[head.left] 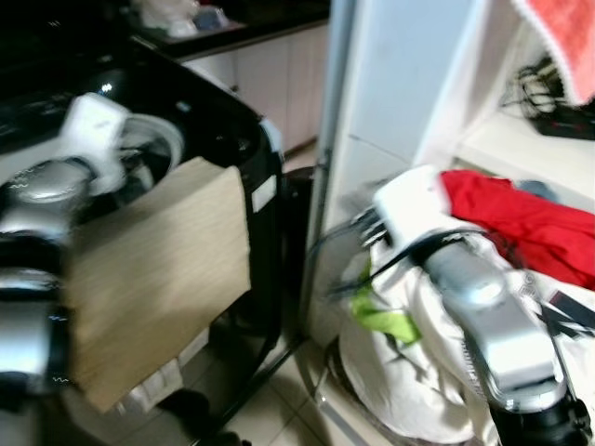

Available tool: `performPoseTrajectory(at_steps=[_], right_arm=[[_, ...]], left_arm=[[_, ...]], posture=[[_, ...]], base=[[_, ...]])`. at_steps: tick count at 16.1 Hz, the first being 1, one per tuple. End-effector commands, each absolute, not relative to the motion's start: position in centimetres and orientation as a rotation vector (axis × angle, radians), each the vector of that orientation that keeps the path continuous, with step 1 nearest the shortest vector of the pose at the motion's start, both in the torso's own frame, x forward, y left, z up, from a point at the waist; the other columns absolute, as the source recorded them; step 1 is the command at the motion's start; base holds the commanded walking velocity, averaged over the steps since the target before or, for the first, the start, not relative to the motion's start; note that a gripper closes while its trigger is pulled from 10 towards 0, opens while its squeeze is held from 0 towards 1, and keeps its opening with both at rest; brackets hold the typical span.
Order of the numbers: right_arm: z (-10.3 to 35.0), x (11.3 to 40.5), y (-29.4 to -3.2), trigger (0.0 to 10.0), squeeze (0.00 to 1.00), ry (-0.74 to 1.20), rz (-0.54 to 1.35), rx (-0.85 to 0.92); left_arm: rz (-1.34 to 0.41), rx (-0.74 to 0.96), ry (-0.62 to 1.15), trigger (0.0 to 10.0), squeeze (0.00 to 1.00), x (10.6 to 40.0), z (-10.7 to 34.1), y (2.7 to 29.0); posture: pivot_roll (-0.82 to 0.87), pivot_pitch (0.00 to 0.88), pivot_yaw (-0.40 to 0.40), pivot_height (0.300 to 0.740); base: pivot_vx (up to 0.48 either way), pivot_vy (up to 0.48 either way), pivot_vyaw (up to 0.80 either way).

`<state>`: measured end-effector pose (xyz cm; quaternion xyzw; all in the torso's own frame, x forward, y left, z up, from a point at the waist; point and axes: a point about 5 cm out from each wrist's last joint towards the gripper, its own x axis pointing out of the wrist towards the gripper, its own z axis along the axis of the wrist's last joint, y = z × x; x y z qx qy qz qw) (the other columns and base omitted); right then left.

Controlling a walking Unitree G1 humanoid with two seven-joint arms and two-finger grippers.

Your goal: Clothes washing

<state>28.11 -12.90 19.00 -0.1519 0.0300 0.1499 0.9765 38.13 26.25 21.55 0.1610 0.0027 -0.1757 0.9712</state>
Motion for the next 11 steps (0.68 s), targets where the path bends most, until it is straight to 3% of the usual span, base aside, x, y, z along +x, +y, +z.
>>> performPoseTrajectory(at_steps=[1, 3, 6, 8, 11], right_arm=[[18.6, 28.5, -15.6, 10.0, 1.00, 0.115, 0.130, -0.223], [18.0, 28.7, -18.7, 10.0, 1.00, 0.156, -0.096, -0.196], [17.1, 28.3, -21.7, 10.0, 1.00, 0.193, -0.351, -0.079], [16.5, 28.4, -23.3, 10.0, 1.00, 0.196, -0.421, -0.053], [16.8, 29.3, -24.9, 10.0, 1.00, 0.204, -0.394, -0.102]], left_arm=[[-0.541, 0.246, -0.121, 10.0, 0.00, 37.7, 22.7, 23.0], [-0.738, 0.161, -0.191, 10.0, 0.00, 36.2, 22.4, 18.3], [-0.961, 0.121, -0.212, 10.0, 0.00, 33.6, 21.9, 13.8], [-1.017, 0.076, -0.176, 10.0, 0.00, 32.0, 20.8, 12.1], [-1.011, 0.077, -0.132, 10.0, 0.00, 31.3, 20.0, 11.7]], posture=[[-0.09, 0.000, 0.024, 0.740], [-0.10, 0.000, 0.024, 0.740], [-0.10, 0.000, 0.024, 0.740], [-0.10, 0.000, 0.028, 0.740], [-0.10, 0.000, 0.029, 0.740]], base=[[0.000, 0.000, 0.00], [0.000, 0.000, 0.00], [0.000, 0.000, 0.00], [0.000, 0.000, 0.00], [0.000, 0.000, 0.00]])
